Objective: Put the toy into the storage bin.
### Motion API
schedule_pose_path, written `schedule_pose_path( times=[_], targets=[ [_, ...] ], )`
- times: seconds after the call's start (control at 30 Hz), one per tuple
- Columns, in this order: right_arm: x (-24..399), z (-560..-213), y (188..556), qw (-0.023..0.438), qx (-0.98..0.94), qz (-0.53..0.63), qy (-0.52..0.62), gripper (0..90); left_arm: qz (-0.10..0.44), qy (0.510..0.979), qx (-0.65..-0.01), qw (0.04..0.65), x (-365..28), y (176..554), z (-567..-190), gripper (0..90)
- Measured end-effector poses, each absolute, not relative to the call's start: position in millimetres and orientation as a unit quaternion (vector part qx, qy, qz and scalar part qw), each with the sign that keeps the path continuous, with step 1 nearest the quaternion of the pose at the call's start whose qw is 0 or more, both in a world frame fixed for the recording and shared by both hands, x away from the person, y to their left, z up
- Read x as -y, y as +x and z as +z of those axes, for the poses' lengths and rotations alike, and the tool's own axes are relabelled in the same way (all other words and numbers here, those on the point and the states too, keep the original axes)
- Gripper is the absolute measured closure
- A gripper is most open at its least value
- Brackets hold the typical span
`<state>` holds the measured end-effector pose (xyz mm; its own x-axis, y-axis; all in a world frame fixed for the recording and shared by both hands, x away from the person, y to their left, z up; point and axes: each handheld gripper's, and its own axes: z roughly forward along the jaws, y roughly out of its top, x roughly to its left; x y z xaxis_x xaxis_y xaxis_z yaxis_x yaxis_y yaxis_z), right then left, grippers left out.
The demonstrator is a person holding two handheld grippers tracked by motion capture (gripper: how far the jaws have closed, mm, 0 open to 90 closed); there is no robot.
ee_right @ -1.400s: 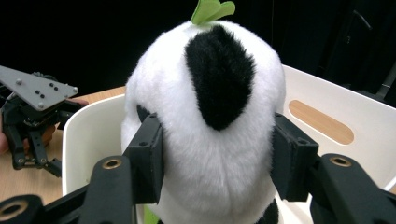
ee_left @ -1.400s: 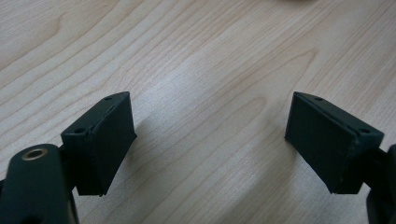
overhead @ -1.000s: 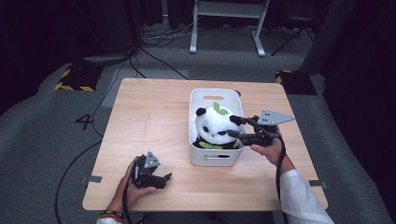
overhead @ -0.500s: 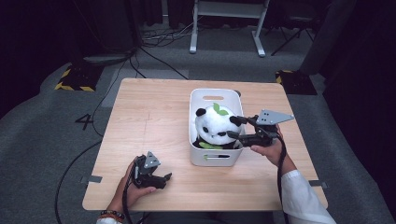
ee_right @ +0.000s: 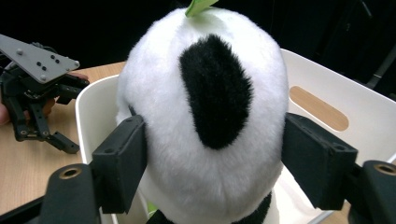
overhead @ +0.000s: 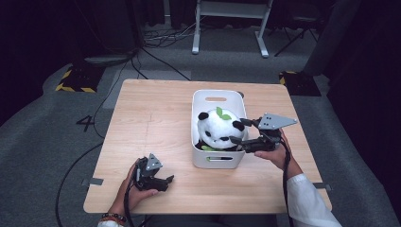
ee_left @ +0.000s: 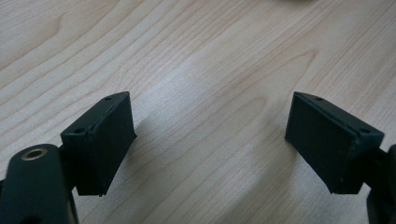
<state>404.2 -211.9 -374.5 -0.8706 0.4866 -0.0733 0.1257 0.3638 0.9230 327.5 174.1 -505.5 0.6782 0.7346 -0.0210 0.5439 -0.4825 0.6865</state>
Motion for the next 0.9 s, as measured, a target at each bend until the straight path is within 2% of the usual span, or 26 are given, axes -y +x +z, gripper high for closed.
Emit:
schedule_pose_path(
  times=[0.17,0.9],
  targets=[
    [211.1,-371.7,401.7,0.182,-0.806,0.529,0.194,20.4,0.139,0.850,-0.376,0.342,-174.1,327.5,-505.5,15.7],
    [232.0,-357.2,391.7,0.209,-0.805,0.518,0.202,22.7,0.139,0.850,-0.376,0.342,-174.1,327.5,-505.5,15.7]
  ],
)
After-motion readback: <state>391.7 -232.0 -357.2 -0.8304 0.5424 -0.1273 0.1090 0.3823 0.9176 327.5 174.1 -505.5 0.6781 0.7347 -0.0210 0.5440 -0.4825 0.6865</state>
